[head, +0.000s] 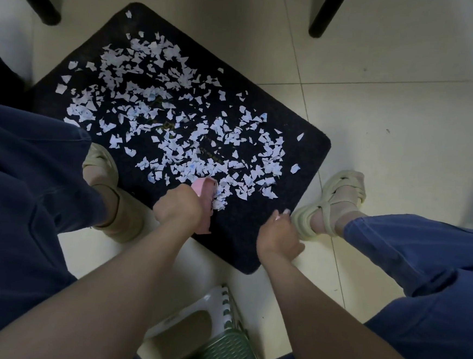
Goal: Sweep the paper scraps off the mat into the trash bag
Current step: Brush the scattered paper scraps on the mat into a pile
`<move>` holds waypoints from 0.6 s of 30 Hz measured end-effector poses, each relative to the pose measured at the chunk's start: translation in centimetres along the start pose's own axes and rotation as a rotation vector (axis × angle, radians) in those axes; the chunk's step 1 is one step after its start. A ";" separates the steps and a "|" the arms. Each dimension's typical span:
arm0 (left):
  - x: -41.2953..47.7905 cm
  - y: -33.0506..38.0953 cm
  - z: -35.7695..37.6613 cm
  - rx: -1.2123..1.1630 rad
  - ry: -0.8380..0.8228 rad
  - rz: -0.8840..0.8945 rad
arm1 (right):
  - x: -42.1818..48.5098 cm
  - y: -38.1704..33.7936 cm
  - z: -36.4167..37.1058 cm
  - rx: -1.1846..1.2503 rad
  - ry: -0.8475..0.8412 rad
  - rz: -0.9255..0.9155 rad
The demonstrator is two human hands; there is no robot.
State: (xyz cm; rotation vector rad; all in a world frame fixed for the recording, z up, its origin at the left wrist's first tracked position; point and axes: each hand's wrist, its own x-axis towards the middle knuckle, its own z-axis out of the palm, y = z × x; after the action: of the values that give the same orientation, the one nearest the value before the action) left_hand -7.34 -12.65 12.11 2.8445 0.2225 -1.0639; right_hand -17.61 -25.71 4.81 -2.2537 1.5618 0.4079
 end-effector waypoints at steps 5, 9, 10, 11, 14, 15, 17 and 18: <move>0.1 0.1 0.1 0.006 0.010 0.022 | 0.3 -1.2 1.1 0.191 -0.224 -0.238; 0.2 0.1 0.0 0.010 0.006 0.010 | -0.6 -2.1 1.0 0.366 -0.120 -0.294; 0.1 0.1 0.0 0.011 0.006 0.005 | -0.5 -1.9 0.8 0.343 -0.029 -0.241; 0.1 0.1 0.0 0.011 0.007 0.003 | -0.3 -1.6 0.4 0.298 0.067 -0.174; 0.1 0.0 0.0 -0.001 0.010 0.009 | 1.3 -0.5 0.1 0.185 0.098 0.051; 0.1 0.0 0.1 -0.006 0.010 0.012 | 2.0 -0.3 0.1 0.184 0.030 0.090; 0.1 -0.1 0.1 -0.016 0.007 0.014 | 3.1 -0.2 0.5 0.215 -0.126 0.038; 0.1 -0.1 0.0 -0.018 0.005 0.013 | 3.2 -0.4 0.6 0.242 -0.167 -0.029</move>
State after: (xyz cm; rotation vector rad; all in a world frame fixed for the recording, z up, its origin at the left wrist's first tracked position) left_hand -7.33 -12.56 12.05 2.8287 0.2124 -1.0469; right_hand -16.16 -27.91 2.92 -2.0034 1.4106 0.3671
